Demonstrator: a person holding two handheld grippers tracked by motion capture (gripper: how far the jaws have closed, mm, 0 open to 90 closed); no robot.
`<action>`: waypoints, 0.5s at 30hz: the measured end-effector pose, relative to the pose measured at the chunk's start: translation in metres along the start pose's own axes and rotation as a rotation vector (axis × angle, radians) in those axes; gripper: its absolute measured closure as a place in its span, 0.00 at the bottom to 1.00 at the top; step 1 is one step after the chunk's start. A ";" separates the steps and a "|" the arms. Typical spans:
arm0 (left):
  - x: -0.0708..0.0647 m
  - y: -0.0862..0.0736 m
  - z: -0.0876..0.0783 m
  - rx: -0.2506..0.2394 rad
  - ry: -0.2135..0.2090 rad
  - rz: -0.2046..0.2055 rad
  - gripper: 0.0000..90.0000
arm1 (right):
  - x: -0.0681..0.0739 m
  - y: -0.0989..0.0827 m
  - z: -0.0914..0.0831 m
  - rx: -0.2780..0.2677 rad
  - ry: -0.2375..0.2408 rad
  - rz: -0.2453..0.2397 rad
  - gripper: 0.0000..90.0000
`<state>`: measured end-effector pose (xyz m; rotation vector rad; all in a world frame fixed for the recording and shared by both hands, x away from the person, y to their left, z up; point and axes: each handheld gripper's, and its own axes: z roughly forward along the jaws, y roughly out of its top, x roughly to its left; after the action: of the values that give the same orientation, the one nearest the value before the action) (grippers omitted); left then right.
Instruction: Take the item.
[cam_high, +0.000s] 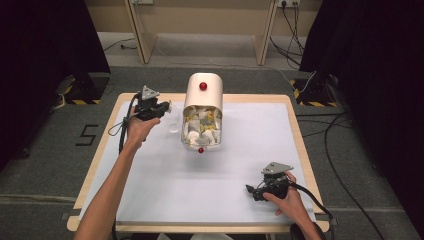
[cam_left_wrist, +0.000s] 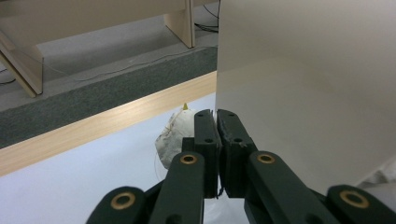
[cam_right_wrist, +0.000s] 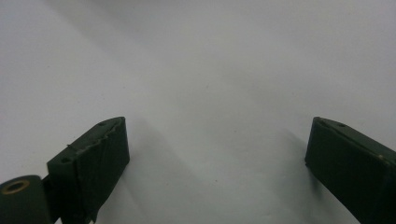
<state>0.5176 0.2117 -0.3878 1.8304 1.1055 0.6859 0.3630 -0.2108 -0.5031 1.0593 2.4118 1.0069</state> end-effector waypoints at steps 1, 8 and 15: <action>0.000 -0.001 0.002 0.002 0.000 0.000 0.96 | 0.000 0.000 0.000 0.000 0.000 0.000 0.08; 0.001 -0.005 0.012 0.015 0.002 0.001 0.96 | 0.000 0.000 0.000 0.000 0.000 0.000 0.08; 0.002 -0.009 0.018 0.030 0.000 -0.004 0.96 | 0.000 0.000 0.000 0.000 0.000 0.000 0.08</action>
<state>0.5293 0.2082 -0.4043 1.8532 1.1251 0.6704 0.3631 -0.2108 -0.5031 1.0589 2.4122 1.0069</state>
